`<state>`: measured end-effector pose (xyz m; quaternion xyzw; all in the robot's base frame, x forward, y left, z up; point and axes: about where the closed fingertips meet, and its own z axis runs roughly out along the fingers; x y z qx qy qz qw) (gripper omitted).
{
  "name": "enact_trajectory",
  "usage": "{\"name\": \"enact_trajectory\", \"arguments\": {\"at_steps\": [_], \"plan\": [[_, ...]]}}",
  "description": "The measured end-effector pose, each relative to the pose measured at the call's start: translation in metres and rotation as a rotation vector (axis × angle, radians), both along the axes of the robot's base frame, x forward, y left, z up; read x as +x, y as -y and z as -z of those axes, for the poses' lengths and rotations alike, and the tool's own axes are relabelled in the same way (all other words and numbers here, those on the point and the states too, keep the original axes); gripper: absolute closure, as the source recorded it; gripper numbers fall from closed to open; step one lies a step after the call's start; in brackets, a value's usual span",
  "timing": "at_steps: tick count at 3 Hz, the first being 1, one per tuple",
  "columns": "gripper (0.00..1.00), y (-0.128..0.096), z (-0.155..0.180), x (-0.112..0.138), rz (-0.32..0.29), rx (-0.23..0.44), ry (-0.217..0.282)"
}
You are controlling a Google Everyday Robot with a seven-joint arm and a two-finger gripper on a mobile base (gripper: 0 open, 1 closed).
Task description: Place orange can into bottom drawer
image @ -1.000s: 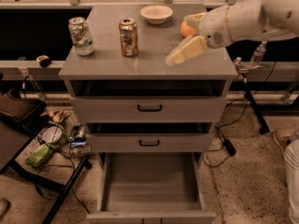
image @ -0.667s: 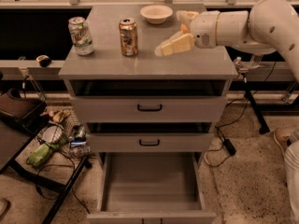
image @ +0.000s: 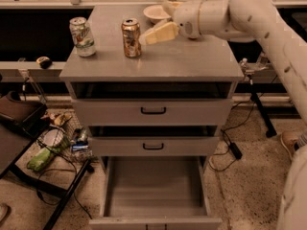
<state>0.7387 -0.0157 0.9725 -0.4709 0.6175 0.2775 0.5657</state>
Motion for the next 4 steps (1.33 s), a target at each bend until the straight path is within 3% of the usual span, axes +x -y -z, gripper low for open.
{"name": "enact_trajectory", "arguments": {"at_steps": [1, 2, 4], "plan": [[0.00, -0.029, -0.004, 0.026, 0.025, -0.109, -0.037], [0.00, -0.055, 0.000, 0.051, 0.025, -0.132, -0.065], [0.00, -0.084, 0.027, 0.081, 0.009, -0.064, -0.129]]}}
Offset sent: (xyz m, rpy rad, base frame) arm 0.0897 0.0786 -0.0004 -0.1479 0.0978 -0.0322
